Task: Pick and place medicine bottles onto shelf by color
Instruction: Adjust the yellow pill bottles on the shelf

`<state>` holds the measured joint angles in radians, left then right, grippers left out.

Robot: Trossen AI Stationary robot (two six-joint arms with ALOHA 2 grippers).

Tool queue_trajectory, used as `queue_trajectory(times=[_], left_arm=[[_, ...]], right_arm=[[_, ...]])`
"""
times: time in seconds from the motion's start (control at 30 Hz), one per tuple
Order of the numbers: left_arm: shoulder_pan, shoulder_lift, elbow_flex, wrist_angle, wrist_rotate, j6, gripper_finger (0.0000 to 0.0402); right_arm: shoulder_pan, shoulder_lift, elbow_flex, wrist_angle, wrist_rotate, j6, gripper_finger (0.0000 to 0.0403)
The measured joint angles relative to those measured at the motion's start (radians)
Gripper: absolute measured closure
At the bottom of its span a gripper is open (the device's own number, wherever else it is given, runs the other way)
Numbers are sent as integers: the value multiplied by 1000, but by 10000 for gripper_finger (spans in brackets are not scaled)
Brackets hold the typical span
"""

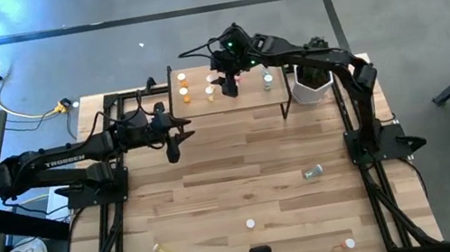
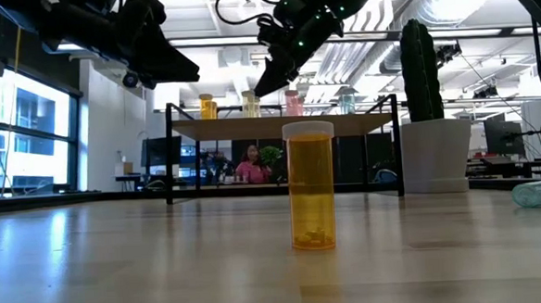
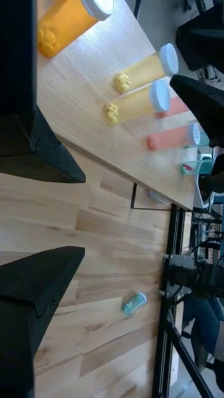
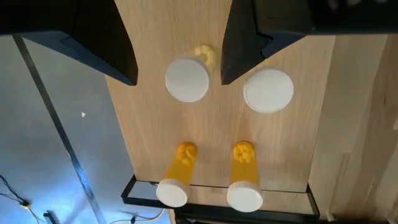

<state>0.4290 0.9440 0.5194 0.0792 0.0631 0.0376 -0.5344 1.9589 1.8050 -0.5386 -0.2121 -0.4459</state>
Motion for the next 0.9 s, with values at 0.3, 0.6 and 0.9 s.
queue_trajectory(times=[0.3, 0.6, 0.9], left_arm=[[1, 0, 0, 0, -4, 0, 234], [1, 0, 0, 0, -7, 0, 234], [1, 0, 0, 0, -7, 0, 234]], right_arm=[[-2, 12, 0, 16, 16, -4, 181], [-4, 20, 0, 19, 45, -8, 181], [-4, 20, 0, -3, 45, -8, 181]])
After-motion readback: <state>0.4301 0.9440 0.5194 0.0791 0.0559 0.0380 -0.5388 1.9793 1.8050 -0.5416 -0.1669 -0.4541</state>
